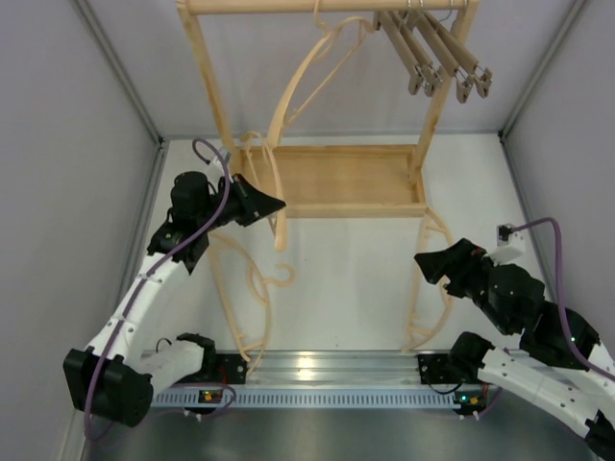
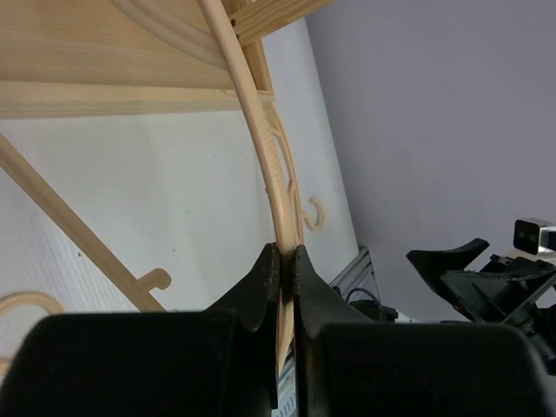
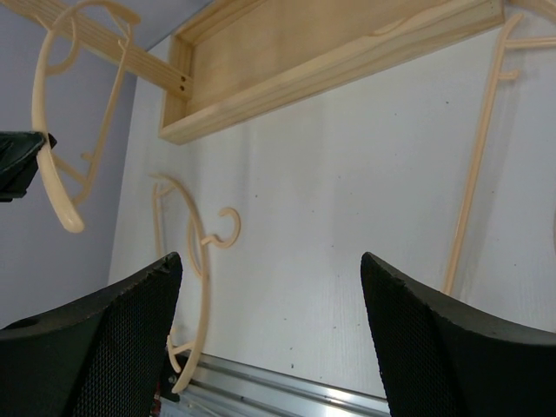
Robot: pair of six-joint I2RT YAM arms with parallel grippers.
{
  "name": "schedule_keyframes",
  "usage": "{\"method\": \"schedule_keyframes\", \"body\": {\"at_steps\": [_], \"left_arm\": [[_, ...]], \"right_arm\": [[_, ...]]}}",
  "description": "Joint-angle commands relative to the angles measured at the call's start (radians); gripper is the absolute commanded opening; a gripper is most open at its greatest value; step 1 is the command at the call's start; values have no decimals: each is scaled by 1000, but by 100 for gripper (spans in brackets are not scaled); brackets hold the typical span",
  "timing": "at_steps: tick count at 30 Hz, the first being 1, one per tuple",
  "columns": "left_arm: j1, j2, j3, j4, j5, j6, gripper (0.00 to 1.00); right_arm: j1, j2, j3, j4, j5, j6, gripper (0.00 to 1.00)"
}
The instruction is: Organize the hangers
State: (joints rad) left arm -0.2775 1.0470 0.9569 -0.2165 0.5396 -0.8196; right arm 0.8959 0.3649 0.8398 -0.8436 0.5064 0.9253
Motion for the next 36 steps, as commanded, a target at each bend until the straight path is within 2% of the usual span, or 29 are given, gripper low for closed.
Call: {"method": "schedule_keyframes", "body": {"at_steps": [1,9,16,24,36], "left_arm": [[41,25,-1,261,160,-81,0],[162,106,3,555,278,-257,0],[172,163,3,698,376,-320,0],[158,140,-38,740,448,-325,0],[104,99,-76,655,438,-248,0]], "right_arm": [[9,25,48,37,-17,-16,80],[9,34,70,29,-25,-20,80],[9,28,62,20,-25,-13,80],[9,43,67,26,-28,-11,80],[9,32,51,29,-29,-5,80]]}}
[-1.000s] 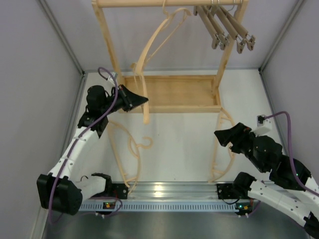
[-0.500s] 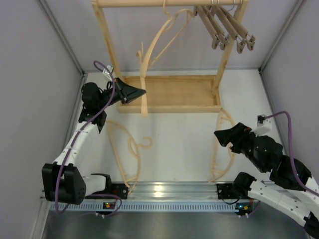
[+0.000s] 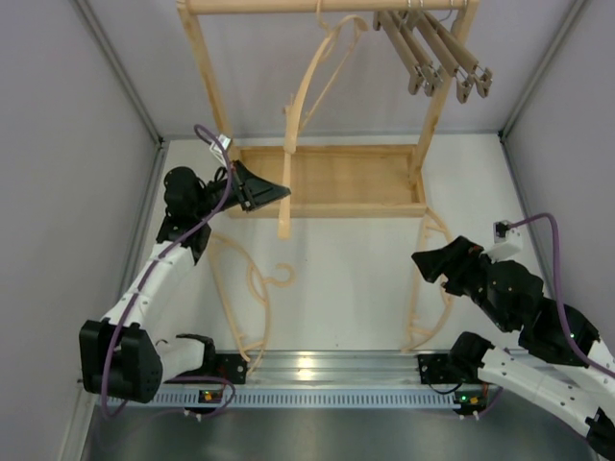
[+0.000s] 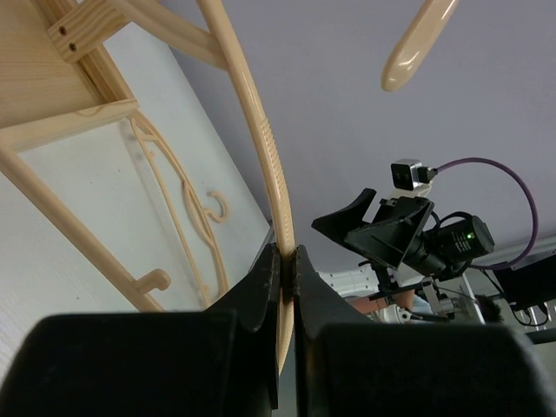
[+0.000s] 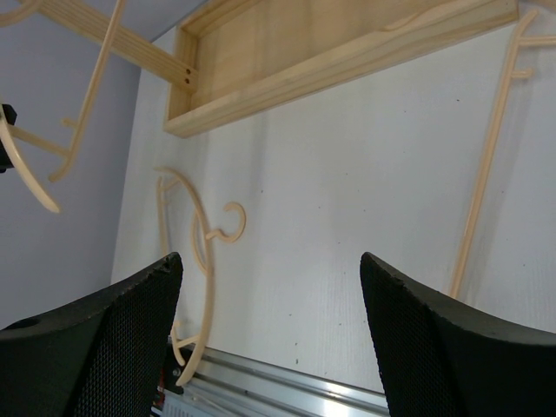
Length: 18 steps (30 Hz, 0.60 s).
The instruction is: Organize the hangers
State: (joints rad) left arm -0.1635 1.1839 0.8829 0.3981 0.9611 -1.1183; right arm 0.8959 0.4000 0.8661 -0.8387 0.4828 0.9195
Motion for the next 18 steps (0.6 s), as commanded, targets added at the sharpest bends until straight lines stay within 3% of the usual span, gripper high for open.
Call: {"method": "schedule_keyframes", "body": {"at_steps": [1,7,18], "left_arm": [[-8,-40,-1,30,11,58,0],[-10,-12,45,30,5,68,0],[-8,83,293,21,-32,32,0]], "right_arm": [[9,-3,24,24,-6,2,80],[9,-4,17,24,-9,4,80],[11,-9,27,9,-4,-4,80]]}}
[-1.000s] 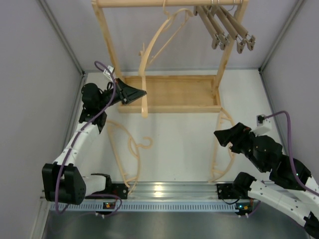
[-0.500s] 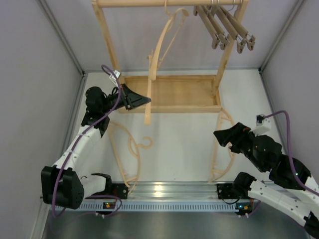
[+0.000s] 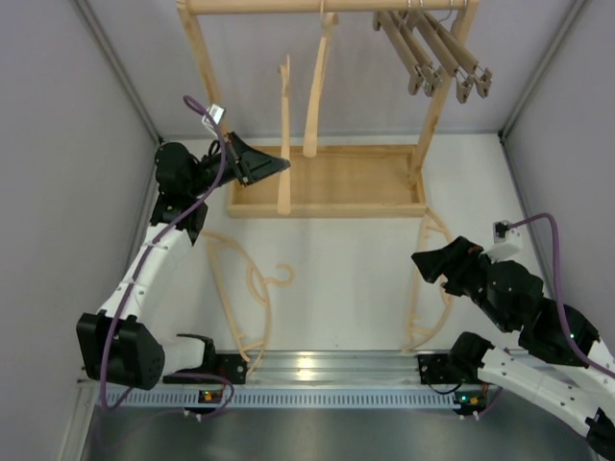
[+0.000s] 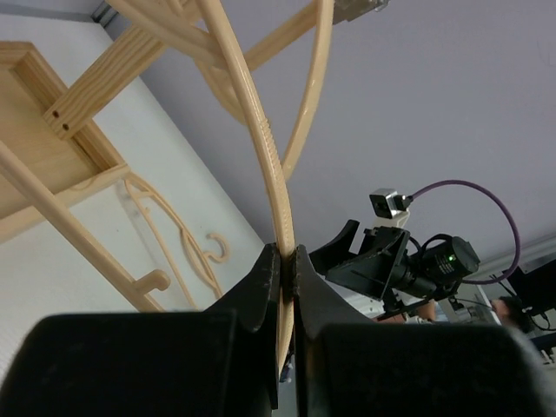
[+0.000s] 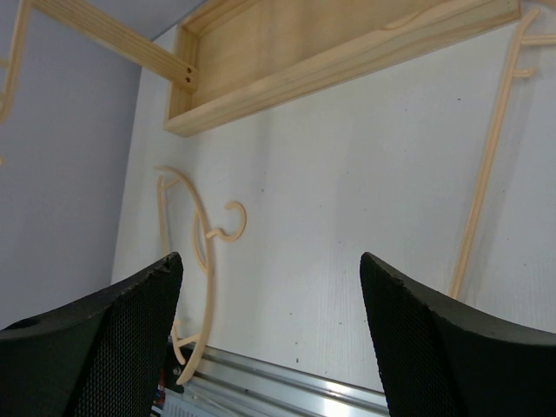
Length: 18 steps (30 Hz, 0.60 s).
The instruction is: Organize the hangers
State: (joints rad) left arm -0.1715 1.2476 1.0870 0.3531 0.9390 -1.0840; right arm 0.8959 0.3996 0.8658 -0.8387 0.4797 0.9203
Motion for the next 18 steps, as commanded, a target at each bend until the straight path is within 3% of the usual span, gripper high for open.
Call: {"method": "schedule_keyframes", "body": {"at_steps": [1,18], "left_arm": [[0,29,105,67,-5,-8,0],[-22,294,597,-69,-12,-17,0]], "right_arm": [[9,-10,30,6,0,-5,80],[9,4,44,6,0,-11,80]]}}
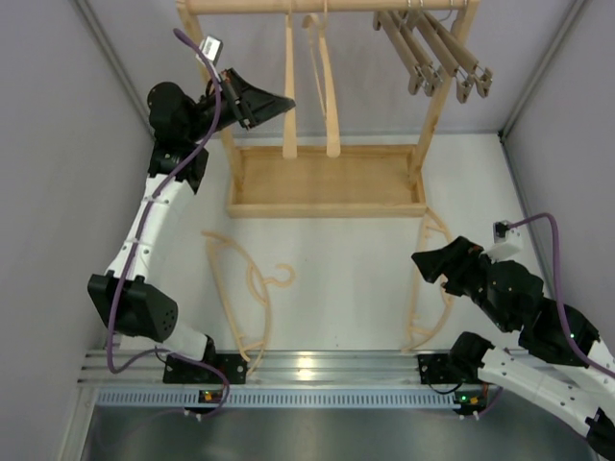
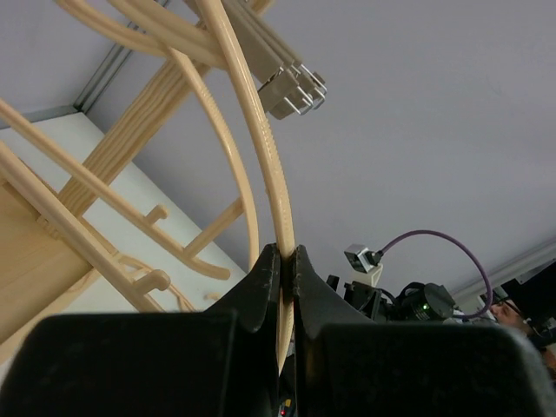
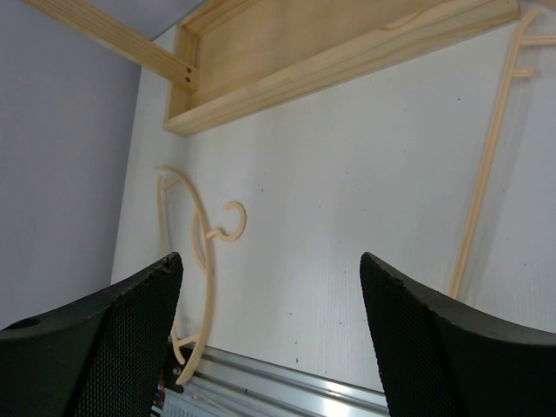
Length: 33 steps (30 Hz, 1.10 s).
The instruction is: Organize the hangers
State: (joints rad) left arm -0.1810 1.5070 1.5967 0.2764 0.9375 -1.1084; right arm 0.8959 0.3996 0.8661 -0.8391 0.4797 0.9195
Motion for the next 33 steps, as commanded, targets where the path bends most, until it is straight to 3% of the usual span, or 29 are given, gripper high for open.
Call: {"method": "schedule_keyframes", "body": {"at_steps": [1,12,33], "left_arm": [[-23,51,109,-5,-16,16,0],[-64,228,296,-66,-60,4,0],[-91,230,241,-157,-108,81,0]], "right_arm": [[9,2,44,5,-1,-10,80],[9,-5,74,-25,14,-13,80],[9,-31,63,-41,19,-5,80]]}}
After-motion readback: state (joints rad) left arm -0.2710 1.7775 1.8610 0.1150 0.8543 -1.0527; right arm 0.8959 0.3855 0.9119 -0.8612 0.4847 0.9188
